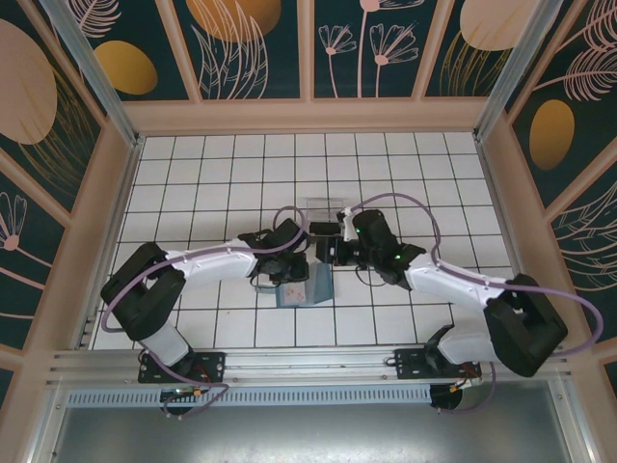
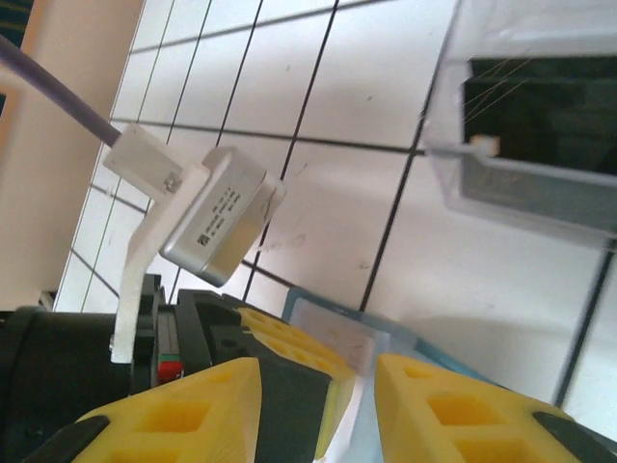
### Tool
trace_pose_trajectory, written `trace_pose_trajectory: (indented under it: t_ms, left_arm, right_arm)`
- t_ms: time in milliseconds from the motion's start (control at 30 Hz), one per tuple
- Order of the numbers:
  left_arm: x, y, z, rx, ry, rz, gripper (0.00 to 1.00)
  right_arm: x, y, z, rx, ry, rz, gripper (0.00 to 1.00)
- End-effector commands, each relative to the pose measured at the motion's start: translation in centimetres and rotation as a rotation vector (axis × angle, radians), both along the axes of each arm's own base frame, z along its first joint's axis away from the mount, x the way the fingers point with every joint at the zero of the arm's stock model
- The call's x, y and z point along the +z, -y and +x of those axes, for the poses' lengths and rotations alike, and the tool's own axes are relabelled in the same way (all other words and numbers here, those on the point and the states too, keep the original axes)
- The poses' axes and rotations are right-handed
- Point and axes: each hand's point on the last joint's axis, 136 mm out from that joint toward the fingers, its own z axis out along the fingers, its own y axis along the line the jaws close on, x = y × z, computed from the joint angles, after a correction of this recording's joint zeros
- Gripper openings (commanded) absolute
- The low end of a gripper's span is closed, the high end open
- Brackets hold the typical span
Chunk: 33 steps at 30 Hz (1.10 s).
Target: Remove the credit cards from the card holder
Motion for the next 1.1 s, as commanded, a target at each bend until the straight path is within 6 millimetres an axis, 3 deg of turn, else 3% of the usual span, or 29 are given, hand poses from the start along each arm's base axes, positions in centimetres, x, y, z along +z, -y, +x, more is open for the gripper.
trace_pose_trajectory:
  t_ms: [0, 33, 333, 500, 667, 733, 767, 1067]
  left_arm:
    - [0.4, 2.0, 0.0, -0.051, -0.003, -0.021, 0.17]
    - [-0.4, 2.3, -0.2, -0.058, -0.019, -0.010, 0.17]
    - [-2.0, 5.4, -0.9, -0.103, -0.052, -0.051, 0.17]
    - [-1.6, 5.4, -0.4, -0.084, -0.022, -0.058, 0.19]
    - [0.6, 4.0, 0.7, -0.042, 0.064, -0.034, 0.19]
    - [0.6, 3.0, 0.9, -0.023, 0.078, -0.015, 0.19]
    - [1.7, 2.6, 1.2, -0.010, 0.103, -0.029, 0.19]
    - [0.5, -3.5, 1.4, 0.068, 0.113, 0.032, 0.19]
  right_arm:
    - [-0.6, 2.6, 0.3, -0.070, 0.019, -0.067, 0.38]
    - [-0.5, 2.9, 0.3, -0.077, 0.021, -0.066, 0.38]
    - [0.1, 4.2, -0.2, -0.110, 0.027, -0.059, 0.39]
    - [0.6, 3.7, -0.4, -0.097, 0.003, -0.038, 0.39]
    - [1.2, 2.9, -1.1, -0.072, -0.052, 0.003, 0.39]
    - [1.4, 2.2, -1.4, -0.053, -0.076, 0.022, 0.39]
    - [1.4, 1.8, -1.6, -0.039, -0.088, 0.028, 0.39]
    - [0.6, -4.1, -3.5, 0.094, -0.183, 0.015, 0.39]
